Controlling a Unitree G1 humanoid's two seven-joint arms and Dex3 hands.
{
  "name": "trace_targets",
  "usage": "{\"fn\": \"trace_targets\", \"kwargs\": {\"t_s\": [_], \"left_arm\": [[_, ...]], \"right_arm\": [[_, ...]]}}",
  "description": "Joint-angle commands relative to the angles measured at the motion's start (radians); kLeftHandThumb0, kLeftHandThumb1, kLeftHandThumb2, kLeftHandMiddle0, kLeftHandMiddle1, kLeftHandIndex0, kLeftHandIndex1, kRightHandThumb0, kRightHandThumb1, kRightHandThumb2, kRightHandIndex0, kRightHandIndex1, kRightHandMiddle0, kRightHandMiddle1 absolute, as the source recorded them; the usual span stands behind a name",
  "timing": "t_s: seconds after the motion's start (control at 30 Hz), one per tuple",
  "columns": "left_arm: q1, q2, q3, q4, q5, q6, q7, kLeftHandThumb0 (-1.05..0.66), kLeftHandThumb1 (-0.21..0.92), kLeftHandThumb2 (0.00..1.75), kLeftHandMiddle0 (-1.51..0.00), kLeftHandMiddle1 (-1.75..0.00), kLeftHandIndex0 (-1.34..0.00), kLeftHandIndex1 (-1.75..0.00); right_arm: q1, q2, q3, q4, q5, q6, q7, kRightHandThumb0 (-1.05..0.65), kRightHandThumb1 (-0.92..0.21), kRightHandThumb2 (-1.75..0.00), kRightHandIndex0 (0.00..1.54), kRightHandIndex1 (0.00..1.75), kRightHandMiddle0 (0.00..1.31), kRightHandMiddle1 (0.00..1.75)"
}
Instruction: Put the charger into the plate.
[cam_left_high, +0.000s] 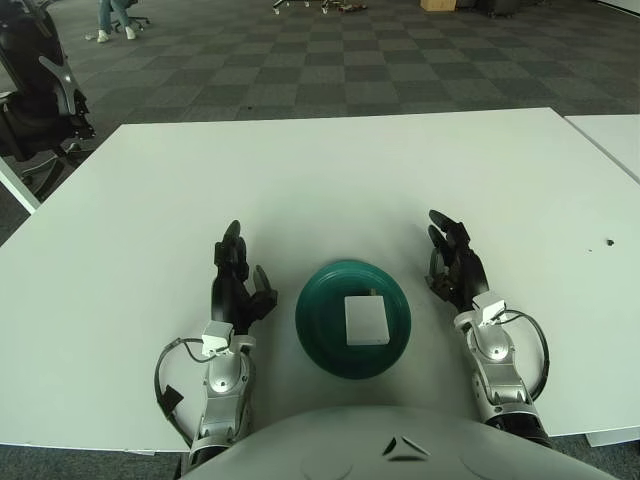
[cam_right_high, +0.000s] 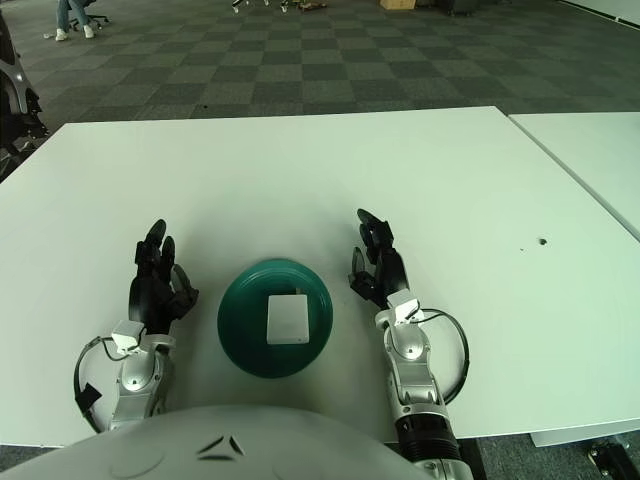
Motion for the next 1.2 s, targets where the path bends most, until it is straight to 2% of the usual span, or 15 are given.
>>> {"fn": "trace_targets", "kwargs": {"t_s": [0.0, 0.37, 0.6, 0.93, 1.17], "left_arm": [[0.096, -0.033, -0.038, 0.169, 0.053, -0.021, 0.021, -0.98, 0.92, 1.00, -0.11, 0.00, 0.00, -0.38], [0.075, -0.018, -0.033, 0.181, 0.075, -0.011, 0.038, -0.97, 0.92, 0.99, -0.10, 0.00, 0.00, -0.36], [0.073, -0.016, -0.033, 0.185, 0.067, -0.029, 0.031, -0.96, 0.92, 0.98, -0.13, -0.01, 0.00, -0.43], [0.073, 0.018, -0.037, 0.221, 0.154, -0.095, 0.081, -0.96, 0.92, 0.98, -0.13, -0.01, 0.00, -0.43], [0.096, 0.044, -0.041, 0.222, 0.163, -0.102, 0.084, -0.97, 0.92, 0.98, -0.09, 0.00, 0.00, -0.35]], "right_arm": [[0.180, -0.003, -0.006, 0.212, -0.017, 0.038, -0.011, -0.80, -0.92, -0.91, 0.13, 0.00, 0.00, 0.44], [0.146, -0.018, -0.009, 0.239, -0.030, 0.057, -0.029, -0.82, -0.92, -0.92, 0.13, 0.00, 0.00, 0.46], [0.134, -0.024, -0.009, 0.244, -0.027, 0.059, -0.024, -0.85, -0.92, -0.93, 0.13, 0.00, 0.00, 0.43], [0.124, -0.040, 0.017, 0.265, -0.057, 0.020, -0.019, -0.86, -0.92, -0.94, 0.10, 0.00, 0.00, 0.37], [0.129, -0.050, 0.042, 0.285, -0.100, -0.044, -0.049, -0.86, -0.92, -0.92, 0.05, 0.00, 0.00, 0.28]]}}
